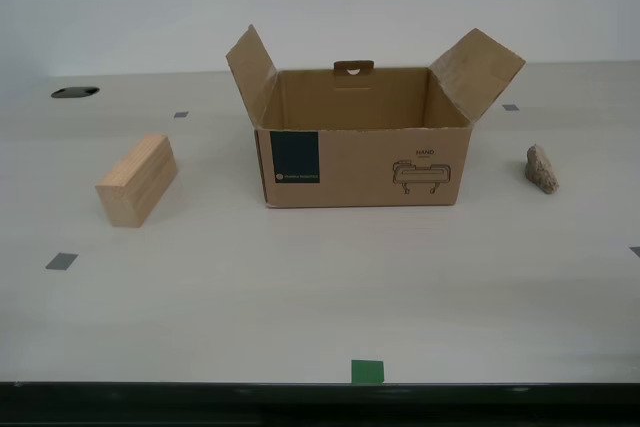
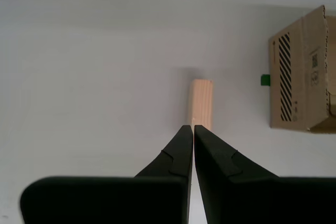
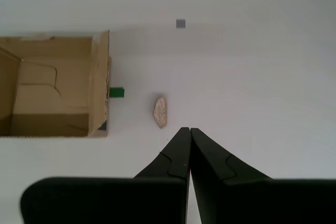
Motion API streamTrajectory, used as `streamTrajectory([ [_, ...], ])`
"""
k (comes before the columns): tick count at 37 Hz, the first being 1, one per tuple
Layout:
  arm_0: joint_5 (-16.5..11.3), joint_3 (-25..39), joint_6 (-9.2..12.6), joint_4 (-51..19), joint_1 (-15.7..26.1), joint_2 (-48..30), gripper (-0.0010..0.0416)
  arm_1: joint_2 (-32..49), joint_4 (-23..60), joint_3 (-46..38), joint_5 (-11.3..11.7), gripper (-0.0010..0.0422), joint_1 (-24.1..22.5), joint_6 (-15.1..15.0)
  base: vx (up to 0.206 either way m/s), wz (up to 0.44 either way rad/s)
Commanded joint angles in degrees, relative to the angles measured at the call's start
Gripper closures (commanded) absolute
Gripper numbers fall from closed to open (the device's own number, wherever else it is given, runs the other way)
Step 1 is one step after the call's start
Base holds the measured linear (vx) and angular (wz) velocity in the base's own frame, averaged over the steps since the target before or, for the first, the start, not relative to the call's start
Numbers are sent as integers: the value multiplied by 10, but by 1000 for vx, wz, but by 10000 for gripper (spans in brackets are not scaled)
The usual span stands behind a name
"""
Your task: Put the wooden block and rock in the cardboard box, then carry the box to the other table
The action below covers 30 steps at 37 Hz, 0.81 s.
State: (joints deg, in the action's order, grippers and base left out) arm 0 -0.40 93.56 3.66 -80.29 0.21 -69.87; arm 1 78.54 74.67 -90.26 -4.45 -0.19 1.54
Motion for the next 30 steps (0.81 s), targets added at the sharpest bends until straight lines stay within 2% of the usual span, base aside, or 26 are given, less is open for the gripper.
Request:
streamTrajectory([
  [1,0,18,4,-11,0,-15,406,24,15,-19,-31,412,0,-1,0,0],
  [3,0,25,4,-11,0,-20,406,33,15,-24,-50,412,-2,-1,0,0],
  [5,0,30,4,-10,0,-21,406,38,16,-24,-55,412,-3,-1,0,0],
  [12,0,32,4,-4,0,-22,406,45,20,-24,-55,412,-3,-2,0,0],
  [17,0,31,3,-1,1,-22,406,45,19,-24,-54,412,-3,-16,0,0],
  [30,0,30,4,39,1,-22,406,44,17,-24,-54,412,-3,-16,0,0],
])
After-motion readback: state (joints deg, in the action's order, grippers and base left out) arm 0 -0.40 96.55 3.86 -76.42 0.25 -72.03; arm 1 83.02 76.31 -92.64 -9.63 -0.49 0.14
